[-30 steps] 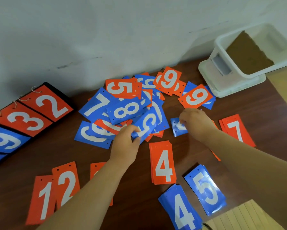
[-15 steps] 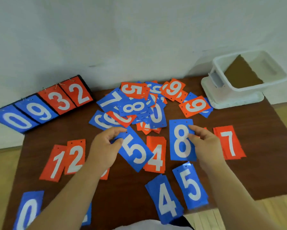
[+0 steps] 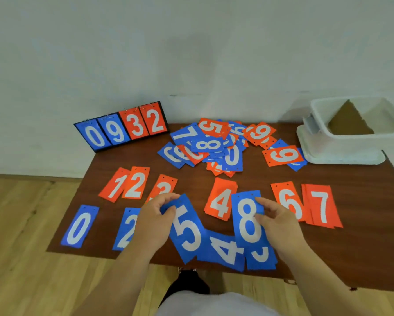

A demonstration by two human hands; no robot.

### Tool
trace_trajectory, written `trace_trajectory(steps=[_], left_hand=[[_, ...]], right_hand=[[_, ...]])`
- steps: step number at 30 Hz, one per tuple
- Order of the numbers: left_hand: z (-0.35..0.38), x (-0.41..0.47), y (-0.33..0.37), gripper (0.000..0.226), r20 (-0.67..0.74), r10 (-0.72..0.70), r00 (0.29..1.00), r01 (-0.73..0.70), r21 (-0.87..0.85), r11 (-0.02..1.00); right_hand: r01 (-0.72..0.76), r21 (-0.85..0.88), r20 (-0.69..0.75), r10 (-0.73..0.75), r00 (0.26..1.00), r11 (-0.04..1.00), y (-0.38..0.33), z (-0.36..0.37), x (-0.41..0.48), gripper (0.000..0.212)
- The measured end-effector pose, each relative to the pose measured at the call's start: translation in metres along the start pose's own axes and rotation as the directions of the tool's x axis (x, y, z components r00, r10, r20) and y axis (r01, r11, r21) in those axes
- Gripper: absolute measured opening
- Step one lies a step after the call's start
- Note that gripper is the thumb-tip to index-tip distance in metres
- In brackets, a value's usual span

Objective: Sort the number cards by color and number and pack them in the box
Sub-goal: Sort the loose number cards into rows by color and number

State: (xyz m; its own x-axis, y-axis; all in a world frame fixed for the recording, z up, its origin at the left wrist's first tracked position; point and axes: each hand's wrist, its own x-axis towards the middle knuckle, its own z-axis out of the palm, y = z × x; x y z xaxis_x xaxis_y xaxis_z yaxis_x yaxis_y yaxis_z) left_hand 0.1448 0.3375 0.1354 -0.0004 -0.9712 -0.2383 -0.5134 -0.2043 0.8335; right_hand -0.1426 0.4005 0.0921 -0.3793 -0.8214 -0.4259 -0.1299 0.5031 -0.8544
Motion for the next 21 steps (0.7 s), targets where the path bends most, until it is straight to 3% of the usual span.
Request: trace_trajectory(steps=[10,17,21], left_hand=[[-0.053,-0.027,-0.045,0.026,-0.088,-0.123,0.988,0.111,-0.133,0.985],[-0.088,0.000,-0.077,0.027,0.040,-0.152,0.988,0.154,-0.041,0.987],[-0.096,0.032,-0.095,0.028,0.123,-0.137,0.983,0.139,-0.002,0.990]], right_hand=[[0.034,-0.106,0.077,-0.026,0.997,0.994,-0.018,0.049,-0.015,0.040],[-0.030,-0.152,0.053,0.039,0.998,0.988,-0.025,0.096,-0.015,0.038],[-0.089,-0.212,-0.056,0.079,0.995,0.973,-0.018,0.096,-0.018,0.039]])
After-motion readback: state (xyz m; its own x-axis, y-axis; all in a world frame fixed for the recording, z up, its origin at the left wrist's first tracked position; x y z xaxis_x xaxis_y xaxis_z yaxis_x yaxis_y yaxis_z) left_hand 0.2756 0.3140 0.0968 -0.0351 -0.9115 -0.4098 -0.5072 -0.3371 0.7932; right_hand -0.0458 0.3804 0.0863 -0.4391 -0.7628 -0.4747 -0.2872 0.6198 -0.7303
